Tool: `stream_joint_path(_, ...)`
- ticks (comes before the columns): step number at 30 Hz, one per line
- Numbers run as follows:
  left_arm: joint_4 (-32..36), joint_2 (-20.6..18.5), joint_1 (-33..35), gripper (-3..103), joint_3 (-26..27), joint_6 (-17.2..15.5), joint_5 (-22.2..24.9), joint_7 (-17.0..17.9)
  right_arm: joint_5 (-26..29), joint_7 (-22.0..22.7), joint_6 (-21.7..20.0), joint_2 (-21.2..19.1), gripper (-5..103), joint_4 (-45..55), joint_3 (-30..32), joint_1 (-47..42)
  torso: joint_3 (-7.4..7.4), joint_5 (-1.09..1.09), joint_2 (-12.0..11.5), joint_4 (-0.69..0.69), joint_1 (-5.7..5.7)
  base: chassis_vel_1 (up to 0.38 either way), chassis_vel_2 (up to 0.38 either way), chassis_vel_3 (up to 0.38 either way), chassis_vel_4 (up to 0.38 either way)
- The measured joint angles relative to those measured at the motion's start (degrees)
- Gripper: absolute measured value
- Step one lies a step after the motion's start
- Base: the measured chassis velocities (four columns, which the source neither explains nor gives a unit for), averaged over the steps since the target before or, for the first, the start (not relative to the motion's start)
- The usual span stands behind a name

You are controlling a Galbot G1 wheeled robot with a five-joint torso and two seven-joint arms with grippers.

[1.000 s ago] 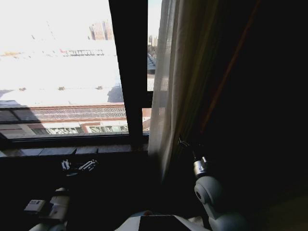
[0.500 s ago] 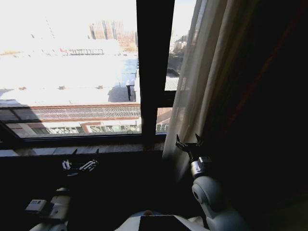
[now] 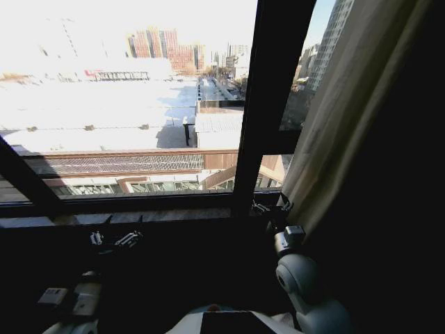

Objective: Open the curtains by pulling them apart, changing their state from closed to fully open.

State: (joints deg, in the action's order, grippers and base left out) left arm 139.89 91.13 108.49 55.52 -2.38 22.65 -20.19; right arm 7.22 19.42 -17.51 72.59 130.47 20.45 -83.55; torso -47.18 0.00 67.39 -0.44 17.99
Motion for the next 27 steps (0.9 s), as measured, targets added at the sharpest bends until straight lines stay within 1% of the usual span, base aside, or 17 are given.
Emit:
stream_joint_path(10, 0.0, 0.0, 0.1, 100, 0.1, 0.0, 0.0, -0.1, -0.7, -0.1, 0.1, 0.3, 100, -0.2, 0.0, 0.0, -0.01, 0.02, 0.0, 0.00, 0.00, 0.345, 0.342, -0.359, -0.344)
stream_joint_path(12, 0.0, 0.0, 0.1, 100, 0.1, 0.5, 0.1, -1.0, -1.7, -0.4, 0.3, 0.3, 100, -0.5, 0.0, -0.1, -0.01, 0.02, 0.0, 0.00, 0.01, 0.357, 0.357, -0.354, -0.352)
stream_joint_path(16, 0.2, 0.0, 0.3, 100, 0.2, 0.8, 0.4, -1.4, -2.0, -0.5, 0.4, 0.4, 100, -0.5, 0.0, -0.2, 0.00, 0.01, 0.0, 0.00, 0.00, 0.356, 0.361, -0.363, -0.348)
stream_joint_path(27, 0.2, 0.0, 0.6, 100, 0.4, 0.9, 0.4, -1.4, -2.2, -0.6, 0.5, 0.7, 100, -0.7, -0.3, -0.1, -0.01, 0.01, 0.0, 0.00, 0.01, 0.360, 0.350, -0.355, -0.352)
